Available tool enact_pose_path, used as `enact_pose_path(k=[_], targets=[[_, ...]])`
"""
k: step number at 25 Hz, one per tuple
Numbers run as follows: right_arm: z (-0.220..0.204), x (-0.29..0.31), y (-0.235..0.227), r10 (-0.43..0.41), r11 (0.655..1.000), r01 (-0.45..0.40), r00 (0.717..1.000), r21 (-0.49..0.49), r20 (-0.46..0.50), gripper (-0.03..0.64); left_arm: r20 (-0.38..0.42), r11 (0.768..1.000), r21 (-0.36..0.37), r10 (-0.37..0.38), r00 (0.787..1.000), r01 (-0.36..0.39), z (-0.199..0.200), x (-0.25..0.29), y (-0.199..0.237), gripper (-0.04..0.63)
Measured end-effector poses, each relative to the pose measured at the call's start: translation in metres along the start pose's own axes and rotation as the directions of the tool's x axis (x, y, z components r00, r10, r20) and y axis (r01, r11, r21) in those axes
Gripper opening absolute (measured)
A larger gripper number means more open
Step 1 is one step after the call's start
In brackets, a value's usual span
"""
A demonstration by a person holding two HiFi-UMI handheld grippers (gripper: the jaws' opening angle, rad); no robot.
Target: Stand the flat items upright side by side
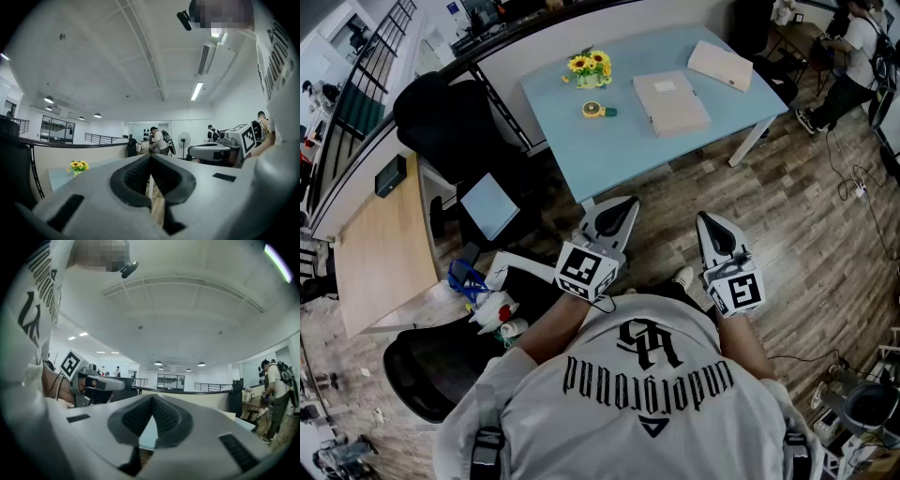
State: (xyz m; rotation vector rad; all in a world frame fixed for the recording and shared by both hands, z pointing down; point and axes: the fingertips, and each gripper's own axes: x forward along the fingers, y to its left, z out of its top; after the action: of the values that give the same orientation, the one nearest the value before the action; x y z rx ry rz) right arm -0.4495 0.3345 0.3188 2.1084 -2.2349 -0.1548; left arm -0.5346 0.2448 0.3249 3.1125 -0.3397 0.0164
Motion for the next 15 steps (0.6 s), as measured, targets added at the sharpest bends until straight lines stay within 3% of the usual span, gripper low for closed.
enact_pose_path(k=[15], targets=[[-0.006, 0.008, -0.047, 0.048, 0.999, -0.048, 0.999, 0.022, 0.002, 0.005, -0.012, 1.0, -0.003, 0.025, 1.0, -0.025, -0.002, 0.039, 0.001, 0.0]])
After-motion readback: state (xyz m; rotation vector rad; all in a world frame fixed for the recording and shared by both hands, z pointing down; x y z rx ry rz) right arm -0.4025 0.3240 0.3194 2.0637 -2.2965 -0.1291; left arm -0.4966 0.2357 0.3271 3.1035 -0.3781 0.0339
